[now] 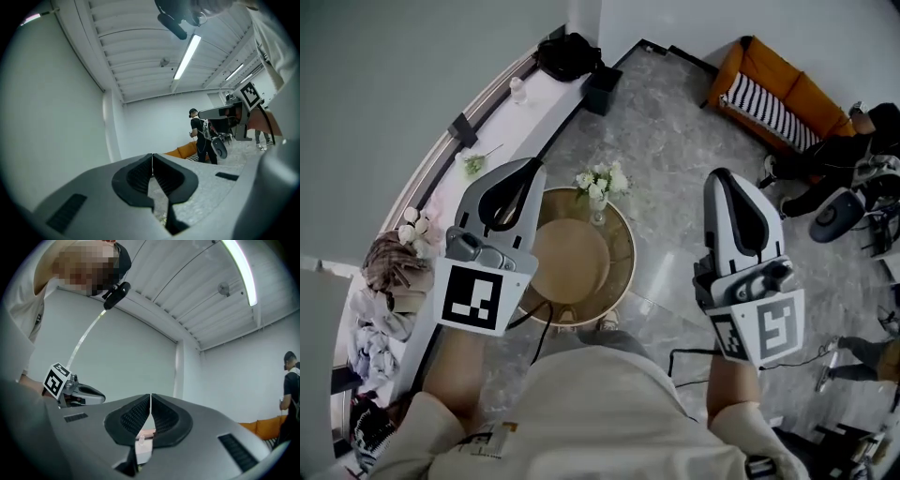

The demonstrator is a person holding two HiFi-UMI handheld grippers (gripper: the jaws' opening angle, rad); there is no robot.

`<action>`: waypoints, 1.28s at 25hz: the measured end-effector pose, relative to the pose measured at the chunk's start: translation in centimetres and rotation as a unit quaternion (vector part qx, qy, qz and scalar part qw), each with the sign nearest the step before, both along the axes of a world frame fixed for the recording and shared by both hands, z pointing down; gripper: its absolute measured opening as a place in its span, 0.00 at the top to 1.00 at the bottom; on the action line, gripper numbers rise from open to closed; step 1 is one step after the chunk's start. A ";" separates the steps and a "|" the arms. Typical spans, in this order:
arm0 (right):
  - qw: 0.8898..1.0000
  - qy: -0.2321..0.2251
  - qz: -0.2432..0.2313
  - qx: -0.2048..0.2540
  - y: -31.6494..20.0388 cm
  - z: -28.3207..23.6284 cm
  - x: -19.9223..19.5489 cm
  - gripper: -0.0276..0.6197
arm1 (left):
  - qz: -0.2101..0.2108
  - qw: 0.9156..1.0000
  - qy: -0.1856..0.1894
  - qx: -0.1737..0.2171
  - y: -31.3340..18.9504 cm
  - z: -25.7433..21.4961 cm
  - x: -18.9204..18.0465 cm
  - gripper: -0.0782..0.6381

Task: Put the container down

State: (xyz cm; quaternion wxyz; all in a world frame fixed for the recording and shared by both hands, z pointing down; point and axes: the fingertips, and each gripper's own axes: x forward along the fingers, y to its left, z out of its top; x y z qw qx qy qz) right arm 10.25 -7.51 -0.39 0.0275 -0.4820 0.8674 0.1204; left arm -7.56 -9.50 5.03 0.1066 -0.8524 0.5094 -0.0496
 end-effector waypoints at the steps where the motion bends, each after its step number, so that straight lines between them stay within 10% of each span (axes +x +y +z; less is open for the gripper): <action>1: 1.000 -0.002 -0.004 0.005 0.7 -0.6 -0.2 0.94 | 0.000 1.000 0.000 0.004 0.7 -0.7 -0.1 0.88; 10: 0.999 0.013 -0.042 0.017 5.9 -2.7 -1.0 0.93 | -0.002 1.000 -0.014 0.021 6.5 -2.2 0.0 0.88; 32: 0.991 0.006 -0.064 -0.116 7.4 6.0 -1.1 0.93 | 0.002 0.998 -0.026 -0.057 7.9 5.3 0.9 0.88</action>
